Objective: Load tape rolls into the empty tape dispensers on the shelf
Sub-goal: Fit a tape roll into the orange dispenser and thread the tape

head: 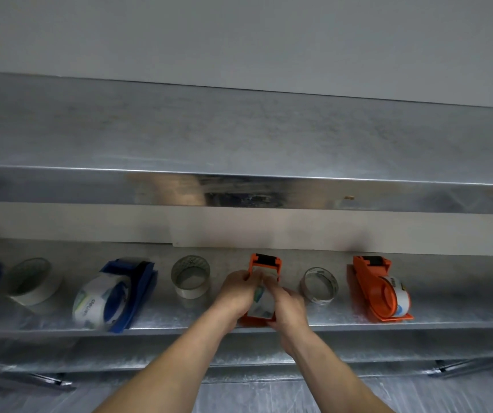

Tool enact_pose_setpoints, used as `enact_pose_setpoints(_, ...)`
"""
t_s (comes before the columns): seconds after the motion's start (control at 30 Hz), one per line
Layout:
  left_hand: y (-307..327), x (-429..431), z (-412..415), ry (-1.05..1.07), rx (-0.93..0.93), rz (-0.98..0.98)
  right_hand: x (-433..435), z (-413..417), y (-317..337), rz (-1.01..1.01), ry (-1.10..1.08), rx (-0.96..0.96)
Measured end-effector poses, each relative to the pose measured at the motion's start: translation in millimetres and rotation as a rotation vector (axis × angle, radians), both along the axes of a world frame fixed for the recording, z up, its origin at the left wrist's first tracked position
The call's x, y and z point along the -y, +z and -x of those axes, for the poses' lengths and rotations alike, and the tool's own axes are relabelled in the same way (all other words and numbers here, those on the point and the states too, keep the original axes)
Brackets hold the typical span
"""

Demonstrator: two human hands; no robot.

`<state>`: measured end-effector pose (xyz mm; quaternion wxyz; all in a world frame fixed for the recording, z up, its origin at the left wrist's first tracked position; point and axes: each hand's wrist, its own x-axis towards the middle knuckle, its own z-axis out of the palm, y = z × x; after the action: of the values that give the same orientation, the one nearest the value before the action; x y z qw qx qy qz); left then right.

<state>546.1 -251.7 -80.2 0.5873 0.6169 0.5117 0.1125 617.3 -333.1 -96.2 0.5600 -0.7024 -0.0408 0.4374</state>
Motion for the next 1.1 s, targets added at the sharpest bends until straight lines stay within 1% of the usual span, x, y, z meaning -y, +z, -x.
enact_pose_setpoints(0.07, 1, -2, 2, 0.054, 0.044, 0.031, -1, 4, 10, -0.012, -0.027, -0.071)
enact_pose_setpoints(0.13, 1, -7, 5, 0.119, 0.097, 0.073, -1, 5, 22, -0.052, -0.098, -0.17)
enact_pose_setpoints(0.2, 2, -13, 10, 0.176, 0.16, 0.118, -1, -4, 20, -0.096, -0.19, -0.289)
enact_pose_setpoints(0.27, 6, -20, 13, 0.238, 0.267, 0.231, -1, -11, 17, -0.142, -0.268, -0.382)
enact_pose_setpoints(0.33, 15, -25, 17, 0.287, 0.383, 0.357, -3, -13, 19, -0.252, -0.27, -0.503)
enact_pose_setpoints(0.4, 21, -30, 19, 0.286, 0.465, 0.427, -6, -17, 17, -0.351, -0.282, -0.546)
enact_pose_setpoints(0.43, 21, -33, 20, 0.259, 0.497, 0.456, -6, -17, 21, -0.399, -0.265, -0.564)
enact_pose_setpoints(0.5, 21, -37, 23, 0.217, 0.54, 0.522, -4, -19, 29, -0.476, -0.156, -0.601)
enact_pose_setpoints(0.6, 26, -43, 29, 0.211, 0.523, 0.539, 2, -23, 31, -0.571, 0.015, -0.667)
enact_pose_setpoints(0.63, 26, -45, 30, 0.226, 0.516, 0.523, 4, -26, 30, -0.577, 0.063, -0.657)
enact_pose_setpoints(0.7, 23, -48, 29, 0.244, 0.454, 0.441, 6, -31, 29, -0.55, 0.173, -0.578)
enact_pose_setpoints(0.77, 23, -49, 26, 0.235, 0.375, 0.319, 6, -36, 28, -0.512, 0.231, -0.473)
enact_pose_setpoints(0.83, 28, -48, 22, 0.237, 0.325, 0.235, 6, -41, 27, -0.512, 0.266, -0.39)
enact_pose_setpoints(0.93, 33, -44, 16, 0.264, 0.29, 0.236, 9, -47, 23, -0.504, 0.266, -0.314)
enact_pose_setpoints(1.0, 33, -41, 13, 0.256, 0.297, 0.244, 14, -50, 25, -0.507, 0.309, -0.28)
enact_pose_setpoints(1.1, 30, -34, 6, 0.24, 0.319, 0.264, 19, -50, 29, -0.512, 0.384, -0.161)
